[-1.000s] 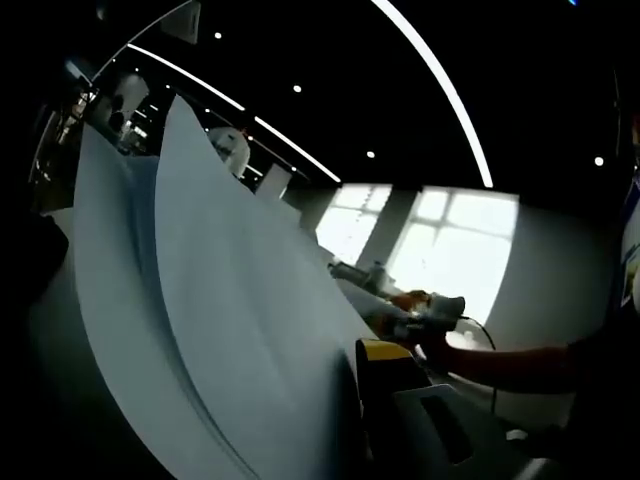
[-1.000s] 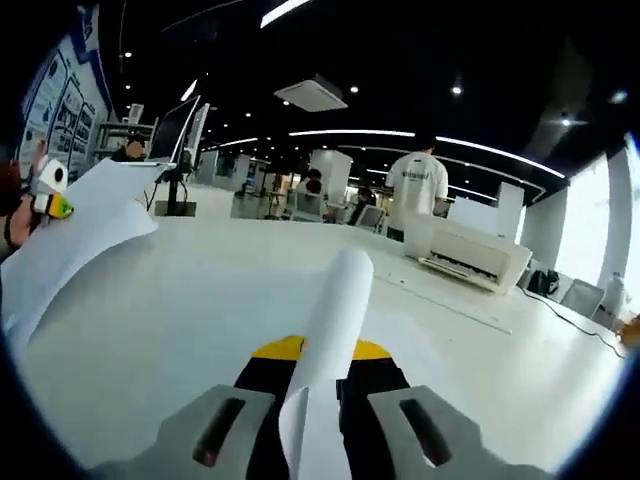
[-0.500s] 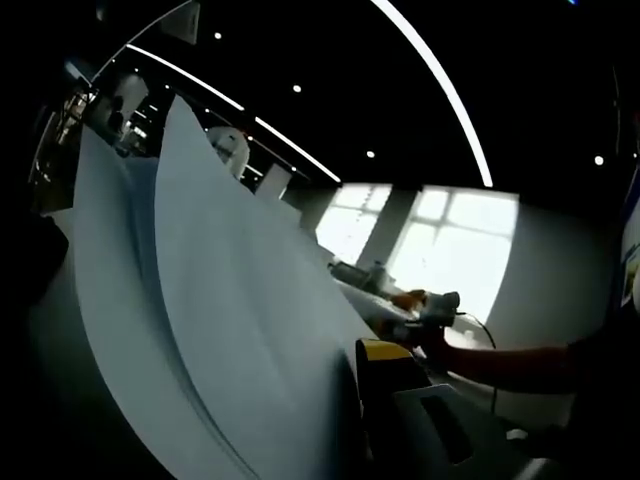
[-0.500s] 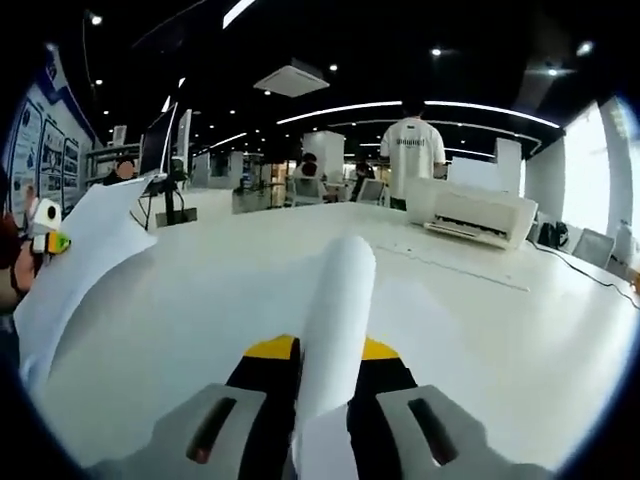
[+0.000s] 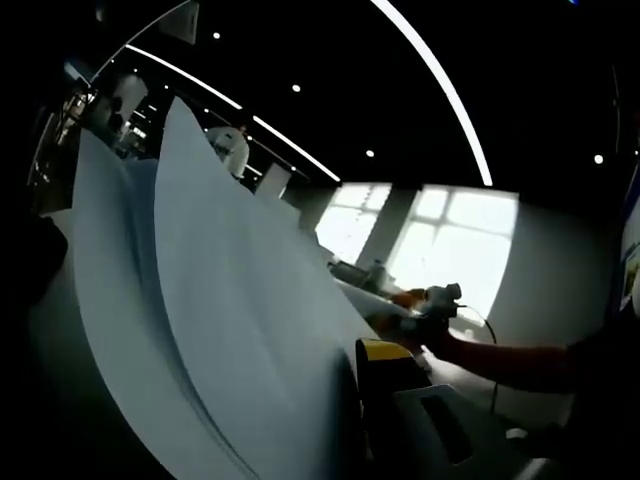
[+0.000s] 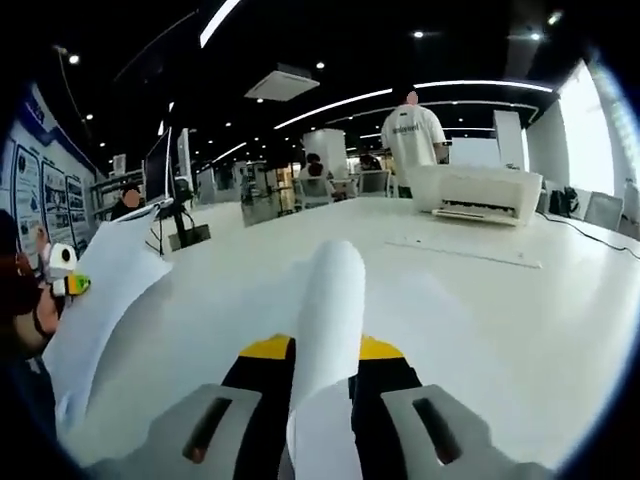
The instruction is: Organize the stack of printing papers by aligning and flattening the scattered papers on the table
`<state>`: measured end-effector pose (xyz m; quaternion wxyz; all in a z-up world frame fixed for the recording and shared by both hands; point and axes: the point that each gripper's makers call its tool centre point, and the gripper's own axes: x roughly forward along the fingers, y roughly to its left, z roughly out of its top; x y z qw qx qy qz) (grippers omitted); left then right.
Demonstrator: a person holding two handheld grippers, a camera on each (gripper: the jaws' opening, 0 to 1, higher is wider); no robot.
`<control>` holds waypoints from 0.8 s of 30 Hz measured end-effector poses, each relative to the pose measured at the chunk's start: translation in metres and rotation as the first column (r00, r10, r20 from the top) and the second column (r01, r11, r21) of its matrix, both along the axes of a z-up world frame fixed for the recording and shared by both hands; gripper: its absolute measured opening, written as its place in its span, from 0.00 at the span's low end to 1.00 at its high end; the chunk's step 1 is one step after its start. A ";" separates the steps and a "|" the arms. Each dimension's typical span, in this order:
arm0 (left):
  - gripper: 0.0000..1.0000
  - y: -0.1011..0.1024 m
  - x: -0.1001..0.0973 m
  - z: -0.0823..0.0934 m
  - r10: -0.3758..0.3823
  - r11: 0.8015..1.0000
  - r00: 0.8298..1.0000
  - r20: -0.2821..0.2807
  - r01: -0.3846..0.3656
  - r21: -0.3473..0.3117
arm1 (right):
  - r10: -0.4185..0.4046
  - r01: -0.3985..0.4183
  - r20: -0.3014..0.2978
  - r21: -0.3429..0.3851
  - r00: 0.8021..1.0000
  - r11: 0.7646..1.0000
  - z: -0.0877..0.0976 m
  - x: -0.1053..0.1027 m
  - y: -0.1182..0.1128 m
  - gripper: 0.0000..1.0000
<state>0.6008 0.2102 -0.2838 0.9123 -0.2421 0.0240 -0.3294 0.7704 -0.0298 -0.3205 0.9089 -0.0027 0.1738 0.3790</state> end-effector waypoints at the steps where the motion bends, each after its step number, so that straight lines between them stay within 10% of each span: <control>1: 0.15 0.000 0.000 0.000 0.001 1.000 1.000 0.001 -0.001 0.000 | 0.001 -0.001 -0.005 0.004 1.000 1.000 0.000 0.000 0.000 0.17; 24: 0.15 0.000 -0.001 0.001 0.003 1.000 1.000 -0.003 -0.003 0.004 | 0.018 -0.022 -0.070 -0.062 0.997 0.998 -0.021 -0.019 0.008 0.26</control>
